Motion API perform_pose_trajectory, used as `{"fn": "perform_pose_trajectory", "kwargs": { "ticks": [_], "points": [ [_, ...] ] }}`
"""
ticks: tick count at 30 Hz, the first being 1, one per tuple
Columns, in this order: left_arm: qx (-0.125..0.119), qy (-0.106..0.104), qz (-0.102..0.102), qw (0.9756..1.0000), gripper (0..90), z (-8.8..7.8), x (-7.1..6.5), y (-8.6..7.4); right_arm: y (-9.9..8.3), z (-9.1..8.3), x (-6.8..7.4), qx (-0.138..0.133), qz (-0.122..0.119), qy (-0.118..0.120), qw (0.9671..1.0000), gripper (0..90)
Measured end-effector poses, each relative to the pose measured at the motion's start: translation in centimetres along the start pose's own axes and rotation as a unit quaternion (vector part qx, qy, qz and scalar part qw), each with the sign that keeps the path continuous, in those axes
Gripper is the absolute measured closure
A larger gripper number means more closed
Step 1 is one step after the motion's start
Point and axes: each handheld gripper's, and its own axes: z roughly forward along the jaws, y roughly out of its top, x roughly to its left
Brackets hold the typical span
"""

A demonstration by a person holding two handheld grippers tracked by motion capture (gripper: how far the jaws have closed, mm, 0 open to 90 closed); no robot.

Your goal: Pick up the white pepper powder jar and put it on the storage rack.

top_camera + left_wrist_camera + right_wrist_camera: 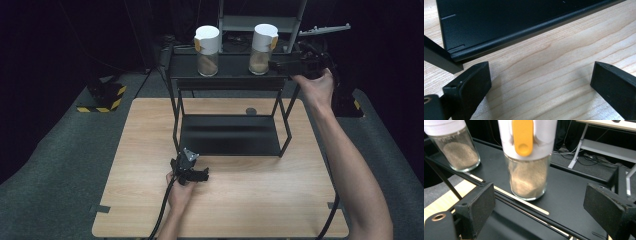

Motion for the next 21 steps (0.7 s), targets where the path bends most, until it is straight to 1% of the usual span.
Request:
{"fn": "perform_pose_trajectory", "kwargs": {
  "ticks": [4,13,21],
  "points": [
    [0.0,0.0,0.0,1.0,3.1,0.0,0.0,0.0,-0.5,-0.4,-0.3,-0.001,0.002,-0.001,1.0,9.9],
    [0.001,0.0,0.001,1.0,3.1,0.0,0.0,0.0,-1.6,-1.0,-1.2,0.001,0.008,0.004,1.0,10.0],
    [0.0,0.0,0.0,1.0,3.1,0.0,0.0,0.0,-2.8,-1.8,-1.7,-0.009,0.009,0.01,0.9999,10.2]
  ]
}}
